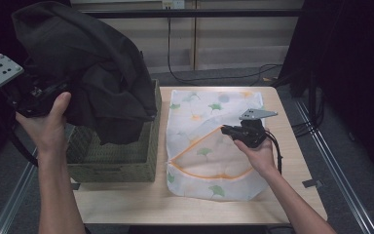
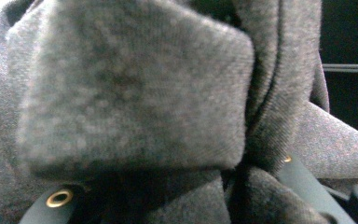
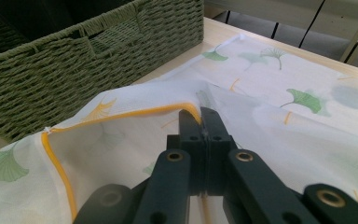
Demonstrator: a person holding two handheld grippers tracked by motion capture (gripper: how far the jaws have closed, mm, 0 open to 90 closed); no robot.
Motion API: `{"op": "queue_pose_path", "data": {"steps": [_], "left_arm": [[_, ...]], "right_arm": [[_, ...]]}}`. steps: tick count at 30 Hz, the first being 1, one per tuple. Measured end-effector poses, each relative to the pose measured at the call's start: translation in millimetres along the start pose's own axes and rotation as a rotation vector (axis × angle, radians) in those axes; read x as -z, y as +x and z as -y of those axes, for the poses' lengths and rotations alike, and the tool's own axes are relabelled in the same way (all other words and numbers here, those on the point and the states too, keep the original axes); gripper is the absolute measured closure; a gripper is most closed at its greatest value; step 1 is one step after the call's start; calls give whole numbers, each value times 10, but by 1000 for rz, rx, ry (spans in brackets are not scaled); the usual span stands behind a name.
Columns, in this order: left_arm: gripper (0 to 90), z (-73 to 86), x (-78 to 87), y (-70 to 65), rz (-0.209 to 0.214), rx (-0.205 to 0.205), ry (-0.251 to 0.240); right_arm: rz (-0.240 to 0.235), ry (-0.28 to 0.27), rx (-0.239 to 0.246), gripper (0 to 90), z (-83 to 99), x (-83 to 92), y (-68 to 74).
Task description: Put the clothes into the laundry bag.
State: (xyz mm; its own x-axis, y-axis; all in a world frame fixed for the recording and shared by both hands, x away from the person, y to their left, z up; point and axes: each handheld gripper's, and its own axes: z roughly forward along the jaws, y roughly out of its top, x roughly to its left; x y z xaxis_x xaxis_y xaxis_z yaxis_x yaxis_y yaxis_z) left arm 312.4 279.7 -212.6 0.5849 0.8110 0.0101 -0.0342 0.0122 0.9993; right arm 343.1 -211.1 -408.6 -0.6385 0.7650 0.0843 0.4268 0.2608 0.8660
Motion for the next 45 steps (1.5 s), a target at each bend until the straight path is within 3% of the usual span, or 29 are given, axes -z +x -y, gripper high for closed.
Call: {"op": "queue_pose_path", "data": {"steps": [6,14,23,31,39,45], "left_arm": [[674,-101,7,-62,12,1,-23],[674,-316,17,-214,22,-48,-33],[674,-501,15,-349,41,-58,-53],[675,-737,15,-492,67,-103,-66],[674,-878,29,-665,120,-115,-82],[674,-830,29,-863,182,-113,-90]], "right_arm": [[-4,8,2,895,7,-31,9],[-5,8,2,895,9,-39,4],[-14,11,1,895,11,-48,1],[-17,10,0,895,-8,-76,3],[-18,-9,1,895,-64,-58,-5],[-18,-7,5,895,-70,-80,-7]]}}
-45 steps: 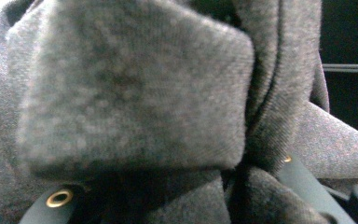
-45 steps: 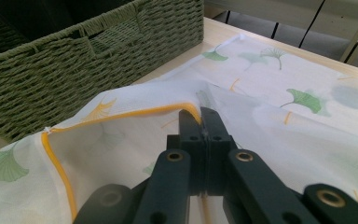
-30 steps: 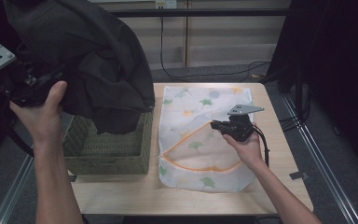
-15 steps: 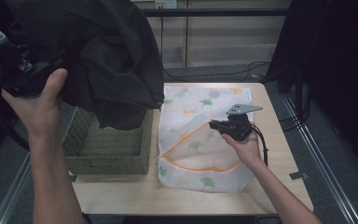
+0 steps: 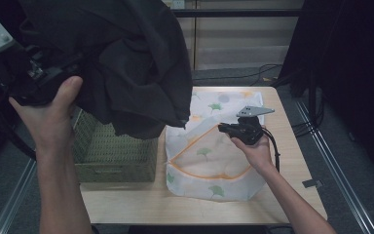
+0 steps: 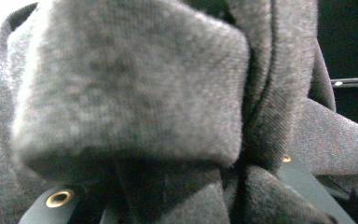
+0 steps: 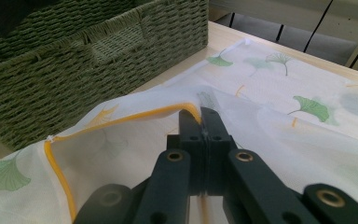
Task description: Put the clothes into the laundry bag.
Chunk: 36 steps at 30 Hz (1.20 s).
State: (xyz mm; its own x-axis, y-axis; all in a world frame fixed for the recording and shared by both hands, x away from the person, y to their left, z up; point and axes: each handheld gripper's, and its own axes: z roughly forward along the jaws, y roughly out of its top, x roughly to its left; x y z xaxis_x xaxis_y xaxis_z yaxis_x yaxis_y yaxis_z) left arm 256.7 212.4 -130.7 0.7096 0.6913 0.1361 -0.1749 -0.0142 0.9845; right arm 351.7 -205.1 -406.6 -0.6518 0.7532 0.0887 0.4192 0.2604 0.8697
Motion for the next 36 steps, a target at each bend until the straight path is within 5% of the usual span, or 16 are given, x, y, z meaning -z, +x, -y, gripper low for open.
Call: {"op": "queue_pose_path", "data": {"steps": [14,21,25,36], "left_arm": [[672,121,-179,-278,127,47,7],[671,291,-412,-590,202,74,15],[670,379,-493,-630,236,122,12],[669,663,-617,-764,286,153,33]], "right_arm": [[-6,-3,3,895,-23,-14,15],[-16,-26,12,895,-140,-2,30],[-22,-32,10,895,-133,-19,33],[-44,-37,-19,895,-124,-57,-6]]}}
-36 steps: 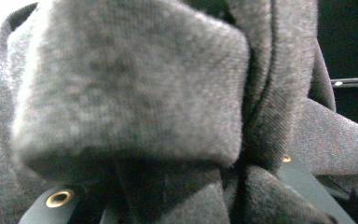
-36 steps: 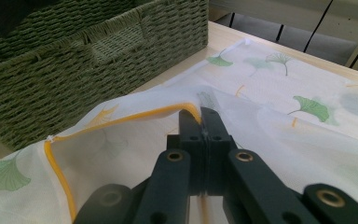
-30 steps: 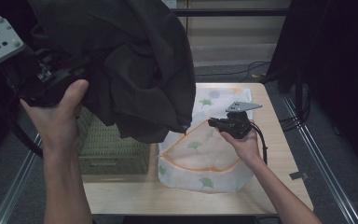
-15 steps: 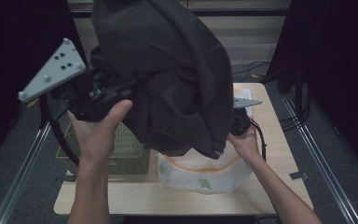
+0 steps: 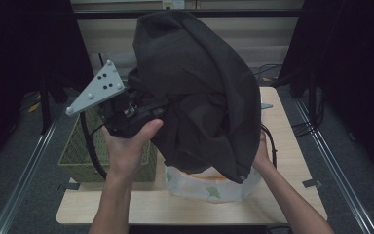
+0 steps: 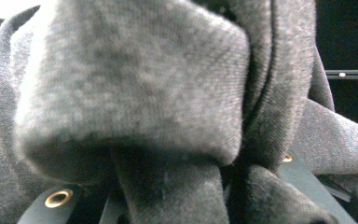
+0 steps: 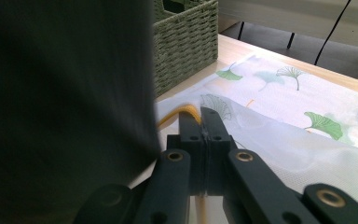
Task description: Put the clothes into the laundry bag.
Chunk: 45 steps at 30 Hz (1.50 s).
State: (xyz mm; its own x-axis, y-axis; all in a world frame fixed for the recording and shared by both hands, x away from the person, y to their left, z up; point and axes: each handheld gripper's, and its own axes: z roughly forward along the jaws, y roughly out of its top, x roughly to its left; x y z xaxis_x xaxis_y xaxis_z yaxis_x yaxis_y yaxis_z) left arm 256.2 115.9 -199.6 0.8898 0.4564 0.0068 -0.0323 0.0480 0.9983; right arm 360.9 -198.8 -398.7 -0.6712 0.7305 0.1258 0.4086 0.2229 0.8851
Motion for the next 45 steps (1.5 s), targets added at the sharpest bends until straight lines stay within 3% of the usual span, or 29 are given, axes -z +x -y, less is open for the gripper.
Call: {"op": "queue_pose_path", "data": {"steps": [5,10,13,18,20,21,22,23,30,35,36,37,38,40,41,42,43,44,45], "left_arm": [[668,142,-87,19,24,31,-3],[667,339,-152,-14,29,8,4],[666,539,-210,-67,-6,-20,21],[666,771,-231,-83,-11,-41,25],[665,917,-225,-73,4,-9,13],[665,1025,-225,-51,9,-11,25],[665,1025,-225,-51,9,-11,25],[664,1126,-242,-43,21,9,33],[662,1359,-226,-73,40,-6,80],[662,1655,-214,-142,63,12,108],[662,1655,-214,-142,63,12,108],[661,1756,-256,-183,81,-5,151],[661,1801,-287,-228,67,-4,173],[661,1833,-316,-248,65,-25,196],[661,1923,-372,-293,54,-40,268],[661,1923,-372,-293,54,-40,268],[660,2051,-430,-299,47,-12,275],[661,2051,-430,-299,47,-12,275],[662,2177,-467,-267,68,24,300]], "right_arm": [[-4,0,-2,895,4,-2,-14],[-6,-4,-3,895,5,6,-24],[-13,-7,-9,895,4,15,-26],[-27,-3,-22,895,11,9,-42],[-29,0,-24,895,16,6,-45],[-29,4,-25,895,26,-3,-53],[-29,4,-25,895,26,-3,-53],[-33,12,-31,895,35,-12,-58],[-31,24,-33,895,54,-37,-65],[-37,36,-26,895,63,-63,-45],[-37,36,-26,895,63,-63,-45],[-39,43,-23,895,65,-66,-42],[-42,43,-23,895,66,-72,-39],[-42,42,-22,895,64,-73,-35],[-42,42,-16,895,58,-72,-29],[-42,42,-16,895,58,-72,-29],[-40,45,-19,895,61,-68,-26],[-40,45,-19,895,61,-68,-26],[-35,43,-27,895,68,-55,-32]]}}
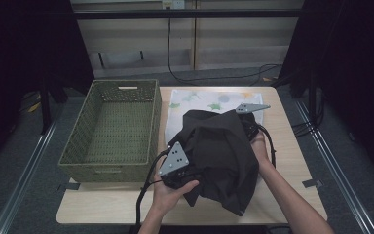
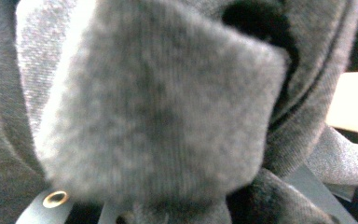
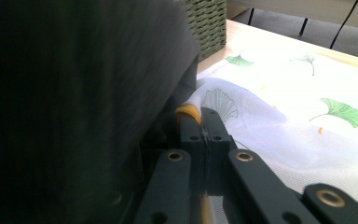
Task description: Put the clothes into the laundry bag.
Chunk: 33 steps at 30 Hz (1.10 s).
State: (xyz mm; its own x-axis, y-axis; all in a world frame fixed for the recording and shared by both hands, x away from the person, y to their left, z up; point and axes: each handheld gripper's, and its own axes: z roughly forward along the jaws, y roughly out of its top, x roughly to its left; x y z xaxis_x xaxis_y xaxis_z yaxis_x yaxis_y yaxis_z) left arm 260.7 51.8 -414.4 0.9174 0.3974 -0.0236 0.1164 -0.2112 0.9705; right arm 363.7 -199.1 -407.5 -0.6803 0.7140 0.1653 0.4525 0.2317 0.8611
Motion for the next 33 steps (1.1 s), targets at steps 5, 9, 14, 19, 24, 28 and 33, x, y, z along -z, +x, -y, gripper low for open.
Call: {"op": "queue_pose_path", "data": {"steps": [5,9,14,19,24,28,33], "left_arm": [[662,192,-136,-22,48,-11,66],[662,303,-236,-77,130,-10,78],[661,472,-421,-51,80,26,219],[661,681,-567,16,88,62,287],[666,694,-619,38,99,72,340],[668,707,-640,35,98,87,341],[668,709,-637,29,82,85,345]], "right_arm": [[2,5,2,895,10,14,-23],[3,4,-5,895,17,-1,-26],[6,1,2,895,3,22,-14],[9,-9,16,895,-13,62,11],[0,-60,27,895,-123,202,85],[-4,-95,41,895,-217,325,145],[0,-117,55,895,-272,449,214]]}}
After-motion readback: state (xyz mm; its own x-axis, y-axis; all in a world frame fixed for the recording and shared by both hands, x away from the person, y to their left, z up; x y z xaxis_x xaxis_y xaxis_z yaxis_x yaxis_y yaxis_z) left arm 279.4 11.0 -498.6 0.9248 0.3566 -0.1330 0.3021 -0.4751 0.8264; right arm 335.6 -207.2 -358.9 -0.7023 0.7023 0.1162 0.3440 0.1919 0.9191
